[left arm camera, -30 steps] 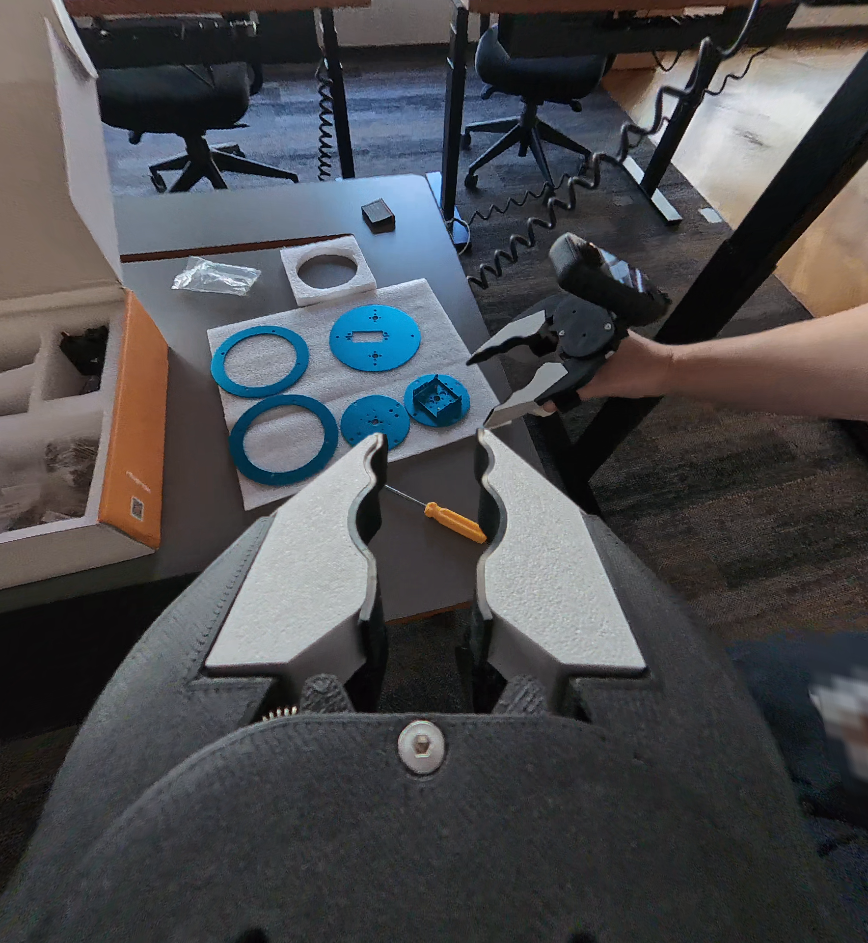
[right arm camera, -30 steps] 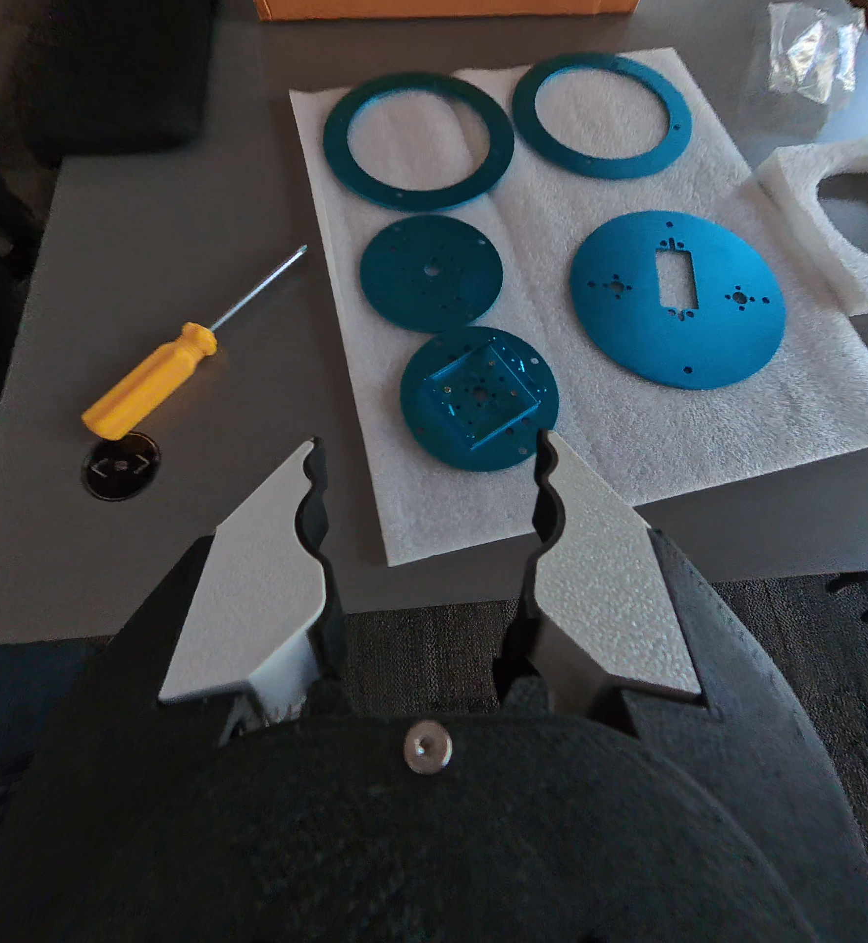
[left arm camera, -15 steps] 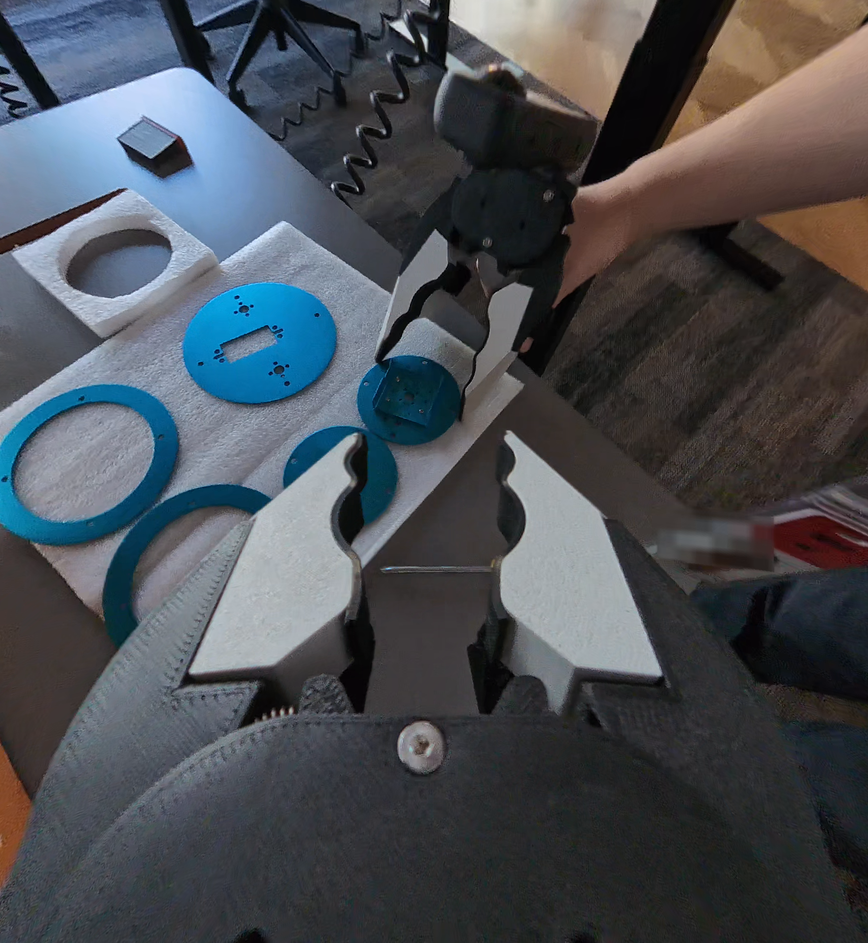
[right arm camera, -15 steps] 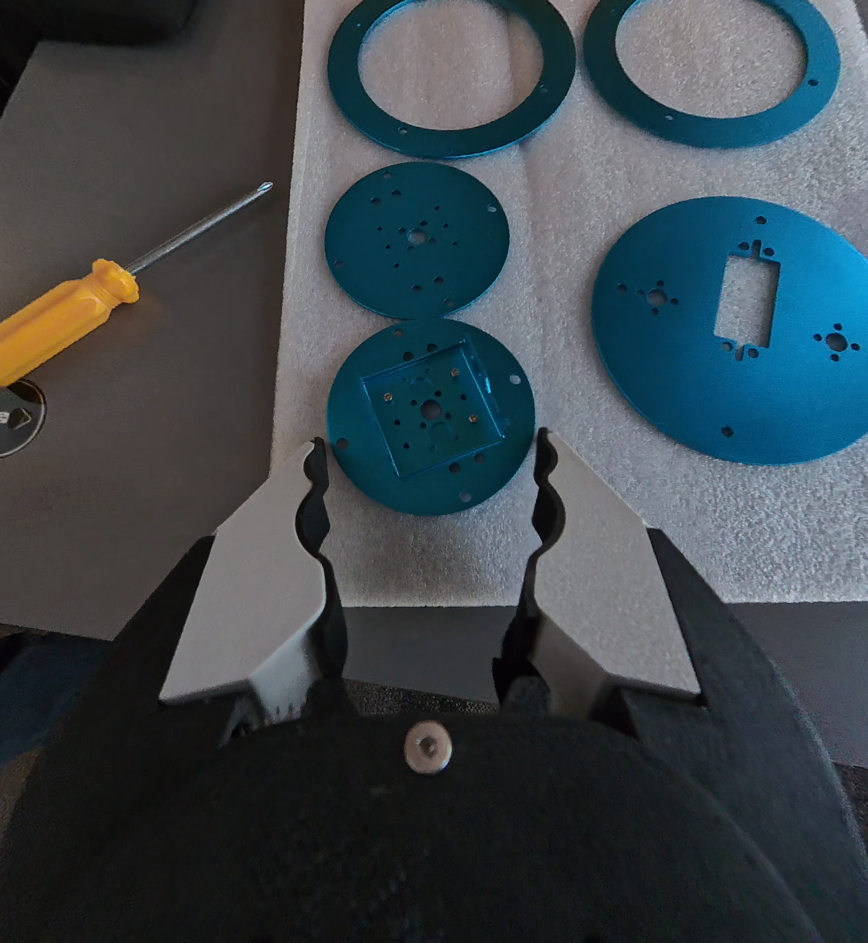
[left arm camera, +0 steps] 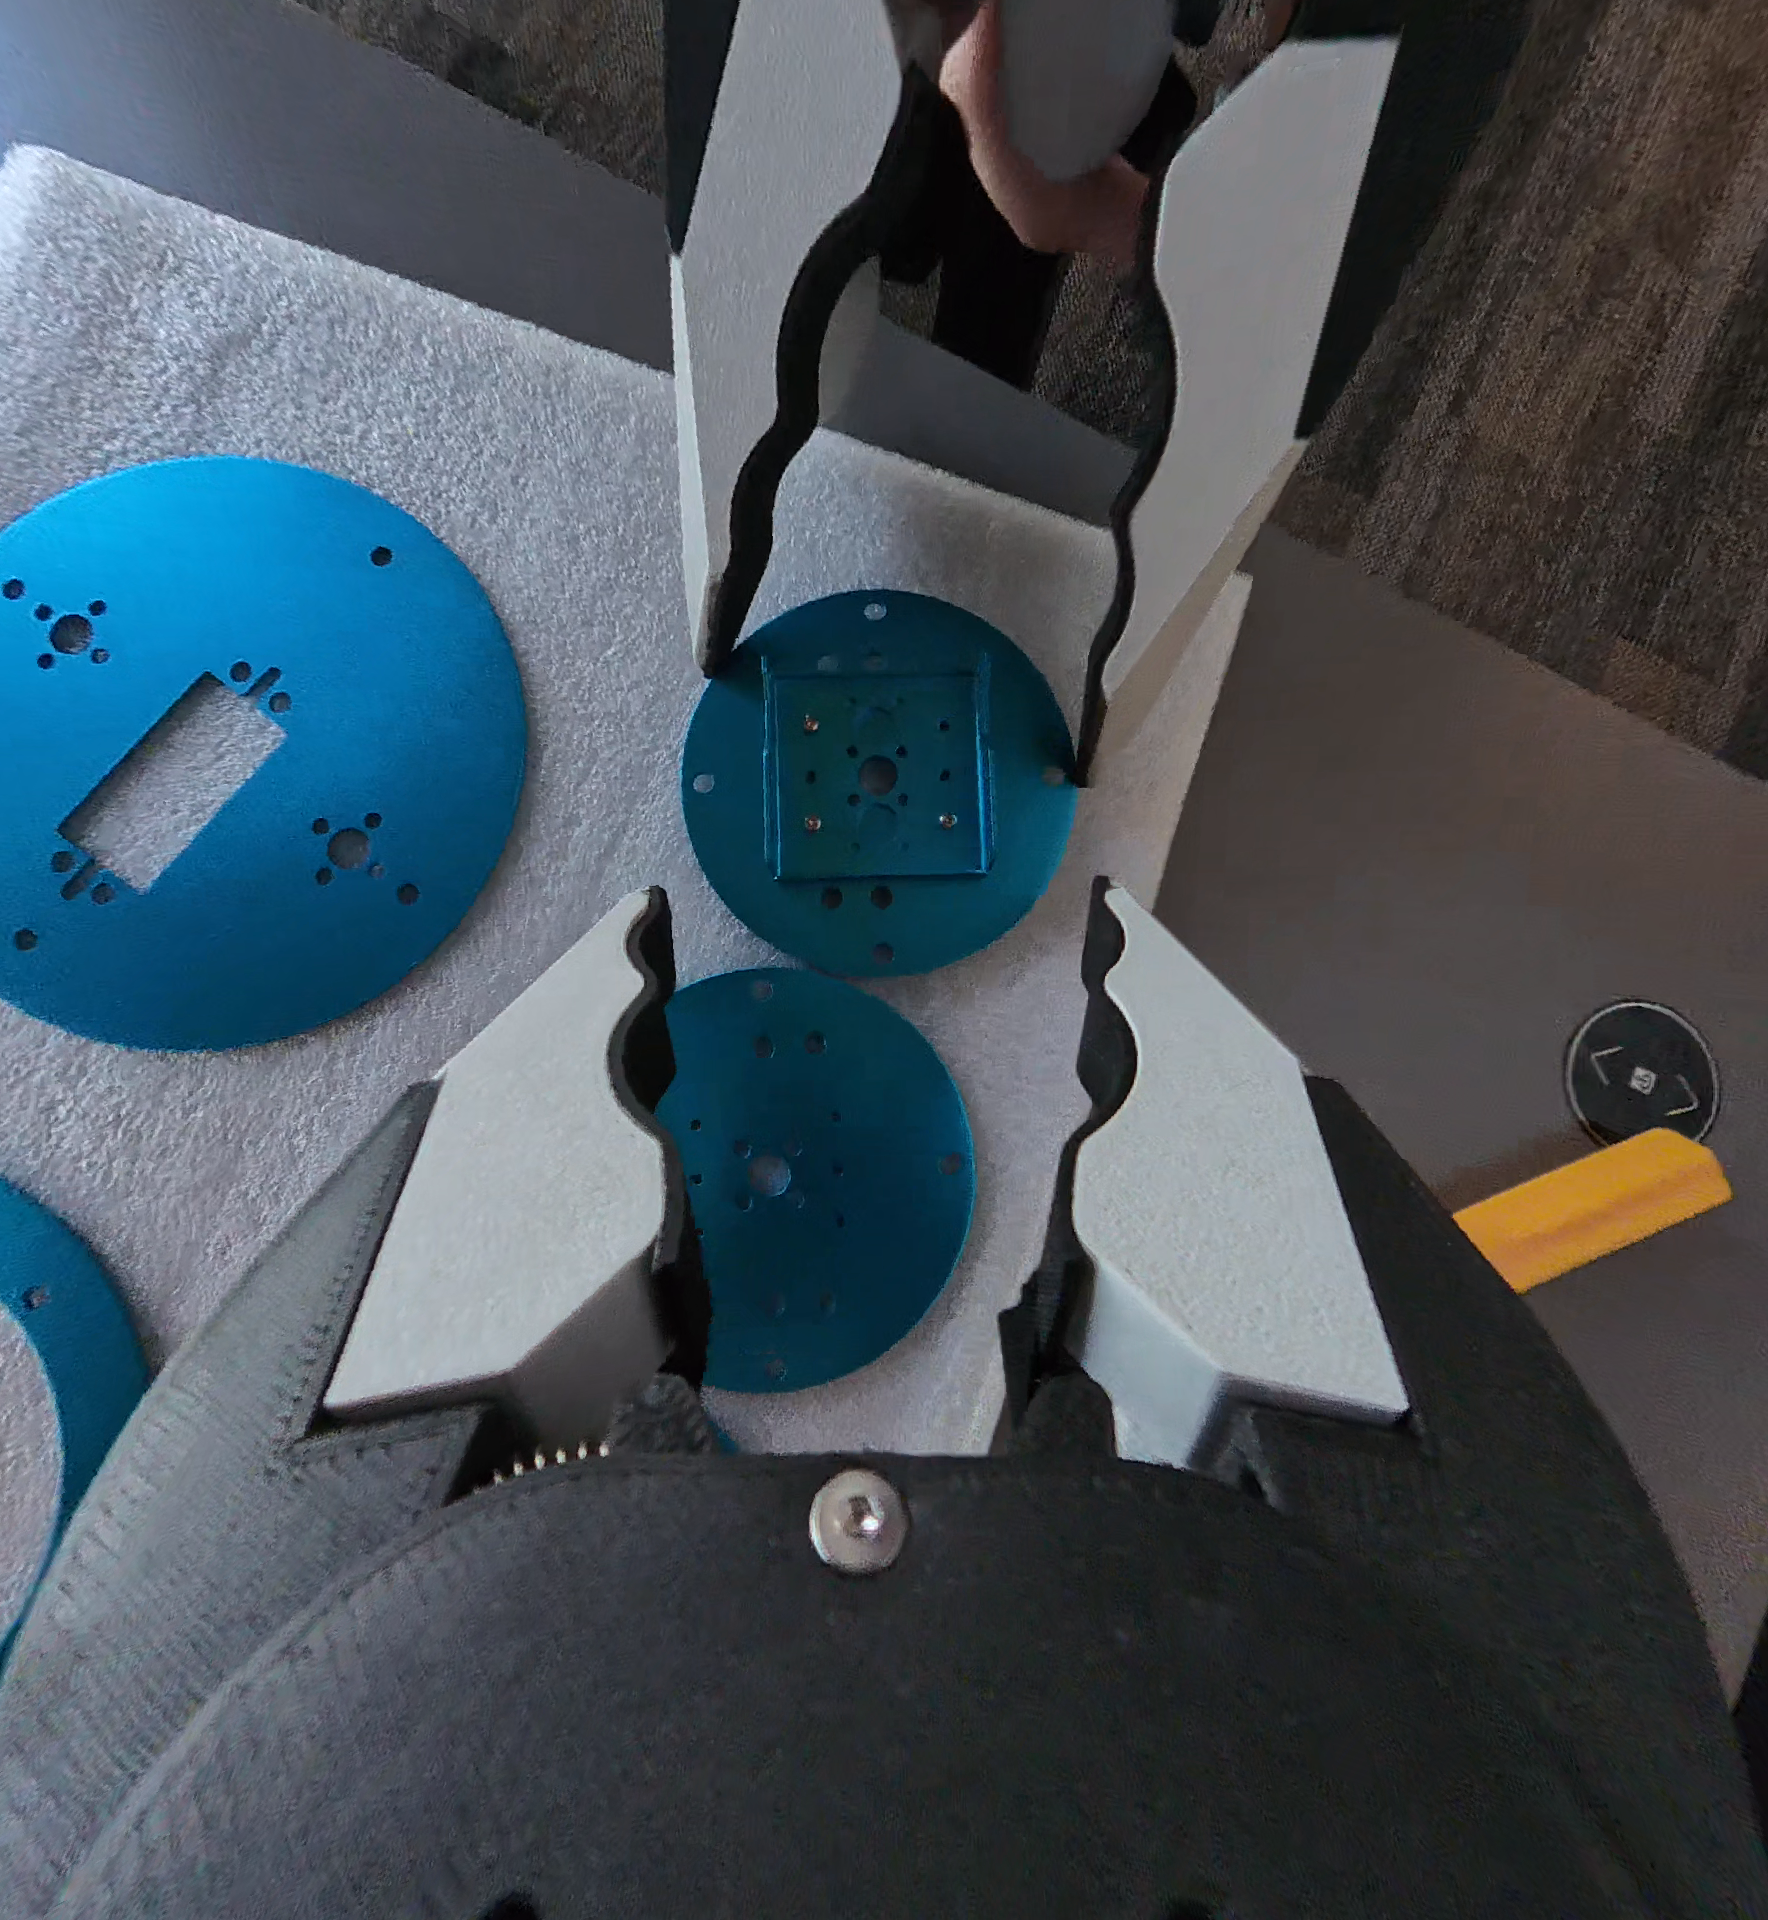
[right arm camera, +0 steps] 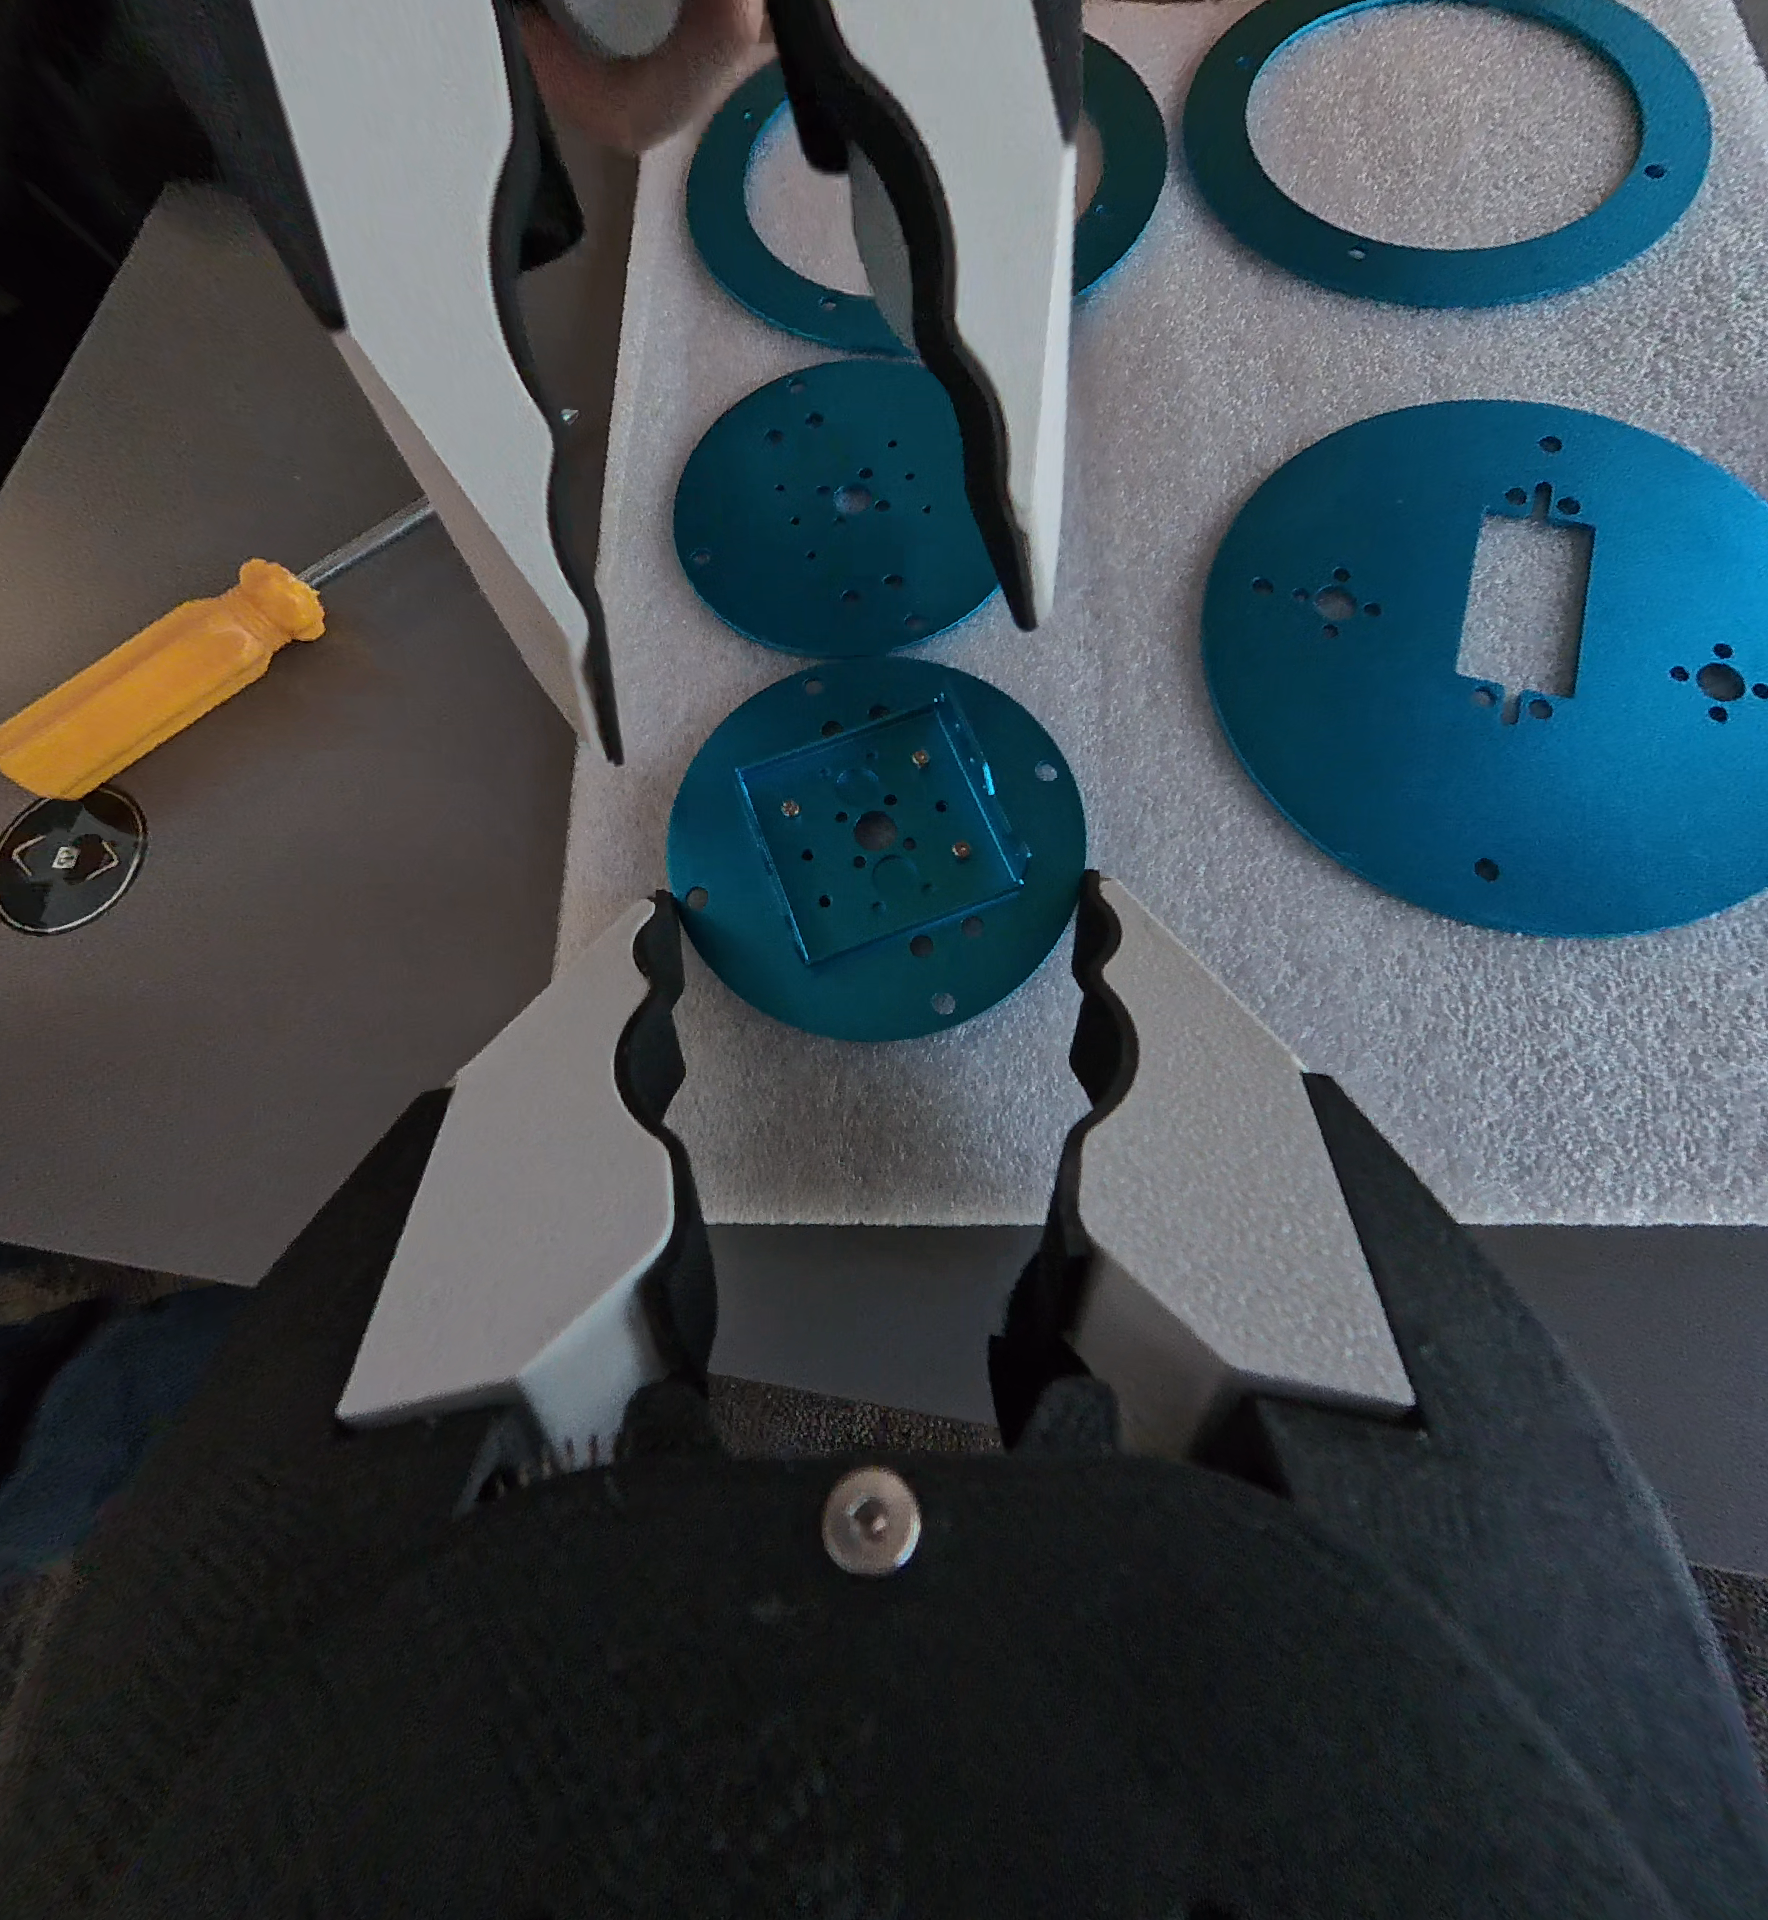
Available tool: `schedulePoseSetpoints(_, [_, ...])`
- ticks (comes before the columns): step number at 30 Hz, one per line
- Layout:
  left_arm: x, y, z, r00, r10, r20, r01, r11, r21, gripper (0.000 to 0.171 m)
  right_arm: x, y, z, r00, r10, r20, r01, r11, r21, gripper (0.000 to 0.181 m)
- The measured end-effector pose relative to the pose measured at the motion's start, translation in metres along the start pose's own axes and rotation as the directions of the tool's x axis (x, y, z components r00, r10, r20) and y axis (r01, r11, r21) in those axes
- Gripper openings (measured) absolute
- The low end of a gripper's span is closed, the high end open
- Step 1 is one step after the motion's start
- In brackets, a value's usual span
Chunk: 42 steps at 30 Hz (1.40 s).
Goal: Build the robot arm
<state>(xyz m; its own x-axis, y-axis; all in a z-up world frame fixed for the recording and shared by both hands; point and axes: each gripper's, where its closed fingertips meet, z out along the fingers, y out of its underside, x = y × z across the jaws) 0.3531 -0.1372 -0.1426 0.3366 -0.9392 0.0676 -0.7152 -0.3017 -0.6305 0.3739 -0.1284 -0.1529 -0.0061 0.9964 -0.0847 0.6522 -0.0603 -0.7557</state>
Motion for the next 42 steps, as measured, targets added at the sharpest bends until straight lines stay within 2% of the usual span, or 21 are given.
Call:
schedulePoseSetpoints(5, [-0.005,0.009,0.008,0.998,0.062,-0.003,-0.062,0.996,-0.057,0.078,0.000,-0.003,-0.002,0.996,0.070,0.047,-0.072,0.997,0.042,0.075])
schedulePoseSetpoints(12, [-0.007,0.010,0.005,0.999,0.032,0.001,-0.032,0.998,-0.046,0.074,0.001,-0.004,-0.003,0.990,0.114,0.078,-0.120,0.990,0.077,0.076])
schedulePoseSetpoints(14, [-0.006,0.013,0.000,0.998,-0.054,0.021,0.055,0.997,-0.048,0.071,0.001,-0.004,-0.003,0.990,0.113,0.085,-0.119,0.990,0.073,0.076])
schedulePoseSetpoints(16, [0.001,0.011,-0.009,0.970,-0.243,0.003,0.243,0.970,-0.014,0.071,0.001,-0.004,-0.004,0.987,0.124,0.097,-0.132,0.989,0.074,0.075])
schedulePoseSetpoints(18, [0.004,0.012,-0.020,0.876,-0.482,-0.006,0.482,0.876,0.029,0.058,0.001,-0.005,-0.004,0.984,0.138,0.111,-0.147,0.986,0.074,0.076])
schedulePoseSetpoints(21, [0.021,0.000,-0.034,0.645,-0.743,-0.179,0.764,0.637,0.108,0.043,0.001,-0.005,-0.005,0.980,0.155,0.128,-0.165,0.984,0.073,0.076])
schedulePoseSetpoints(22, [0.021,-0.002,-0.037,0.583,-0.785,-0.210,0.812,0.567,0.138,0.042,0.001,-0.006,-0.005,0.978,0.159,0.132,-0.170,0.983,0.073,0.076])
schedulePoseSetpoints(24, [0.021,0.000,-0.039,0.476,-0.850,-0.224,0.877,0.444,0.181,0.023,0.002,-0.006,-0.005,0.976,0.169,0.138,-0.180,0.981,0.074,0.076])
schedulePoseSetpoints(25, [0.020,0.002,-0.037,0.430,-0.876,-0.218,0.898,0.391,0.200,0.019,0.001,-0.006,-0.006,0.976,0.168,0.139,-0.179,0.981,0.074,0.076])
schedulePoseSetpoints(31, [0.022,0.001,-0.012,0.155,-0.938,-0.309,0.976,0.096,0.198,0.013,0.001,-0.007,-0.007,0.972,0.174,0.157,-0.189,0.979,0.080,0.076])
schedulePoseSetpoints(35, [0.014,-0.001,-0.006,0.039,-0.926,-0.374,0.976,-0.044,0.211,0.007,0.002,-0.007,-0.007,0.970,0.177,0.166,-0.193,0.978,0.083,0.075])
schedulePoseSetpoints(39, [0.008,0.001,0.000,0.003,-0.904,-0.428,0.968,-0.106,0.229,0.006,0.002,-0.007,-0.008,0.972,0.171,0.162,-0.187,0.978,0.090,0.075])
schedulePoseSetpoints(42, [0.006,-0.005,-0.004,-0.018,-0.841,-0.541,0.960,-0.166,0.225,0.000,0.003,-0.006,-0.008,0.980,0.140,0.141,-0.154,0.984,0.093,0.075])
